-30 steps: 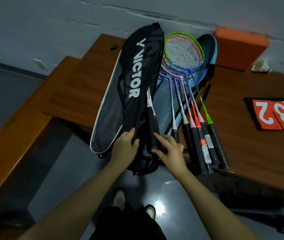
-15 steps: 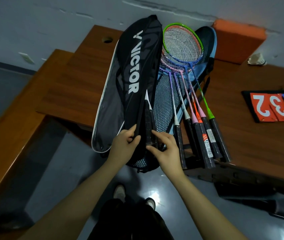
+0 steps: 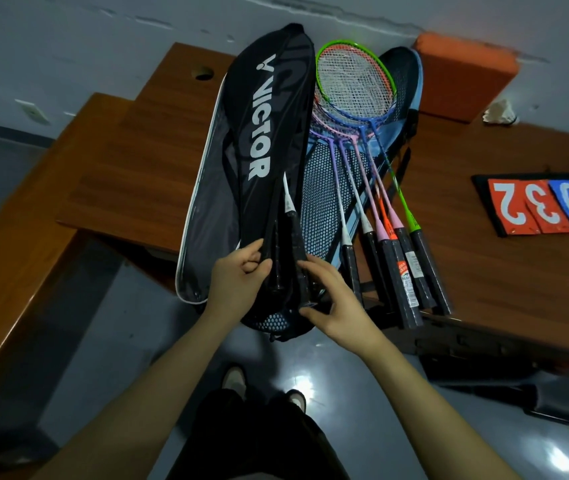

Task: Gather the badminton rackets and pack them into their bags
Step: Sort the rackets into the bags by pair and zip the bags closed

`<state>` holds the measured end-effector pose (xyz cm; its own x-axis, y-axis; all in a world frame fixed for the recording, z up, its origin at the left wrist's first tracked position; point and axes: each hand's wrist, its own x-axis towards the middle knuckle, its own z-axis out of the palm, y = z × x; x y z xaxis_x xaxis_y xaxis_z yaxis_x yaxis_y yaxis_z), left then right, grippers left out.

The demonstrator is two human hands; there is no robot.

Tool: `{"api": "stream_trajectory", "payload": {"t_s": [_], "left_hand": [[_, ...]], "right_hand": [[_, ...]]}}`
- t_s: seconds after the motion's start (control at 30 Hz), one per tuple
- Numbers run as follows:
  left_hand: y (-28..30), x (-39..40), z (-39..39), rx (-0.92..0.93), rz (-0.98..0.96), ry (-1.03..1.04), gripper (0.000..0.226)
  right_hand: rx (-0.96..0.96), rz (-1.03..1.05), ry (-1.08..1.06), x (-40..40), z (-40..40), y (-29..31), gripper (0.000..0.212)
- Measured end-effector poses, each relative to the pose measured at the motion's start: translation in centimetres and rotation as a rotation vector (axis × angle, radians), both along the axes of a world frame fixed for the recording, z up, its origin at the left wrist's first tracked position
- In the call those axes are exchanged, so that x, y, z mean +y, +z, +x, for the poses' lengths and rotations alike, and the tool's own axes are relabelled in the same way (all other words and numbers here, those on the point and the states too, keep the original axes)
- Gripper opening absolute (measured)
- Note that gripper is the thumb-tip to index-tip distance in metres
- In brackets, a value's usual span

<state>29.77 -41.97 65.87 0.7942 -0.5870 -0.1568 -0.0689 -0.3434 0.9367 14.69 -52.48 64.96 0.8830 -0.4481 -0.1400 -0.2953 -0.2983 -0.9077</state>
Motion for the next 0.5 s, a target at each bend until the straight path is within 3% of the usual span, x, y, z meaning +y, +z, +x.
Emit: {"api": "stream_trajectory", "payload": {"t_s": [0.23, 0.5], "left_hand": [[-0.1, 1.0, 0.4, 0.008, 0.028, 0.003, 0.043], [1.3, 0.7, 0.1, 0.161, -0.027, 0.092, 0.039]], "right_hand": [[-0.152, 0.094, -0.173, 1.0, 0.6, 0.2, 0.048], [-0.125, -0.072, -0.184, 2.6, 2.0, 0.1, 0.047]]}}
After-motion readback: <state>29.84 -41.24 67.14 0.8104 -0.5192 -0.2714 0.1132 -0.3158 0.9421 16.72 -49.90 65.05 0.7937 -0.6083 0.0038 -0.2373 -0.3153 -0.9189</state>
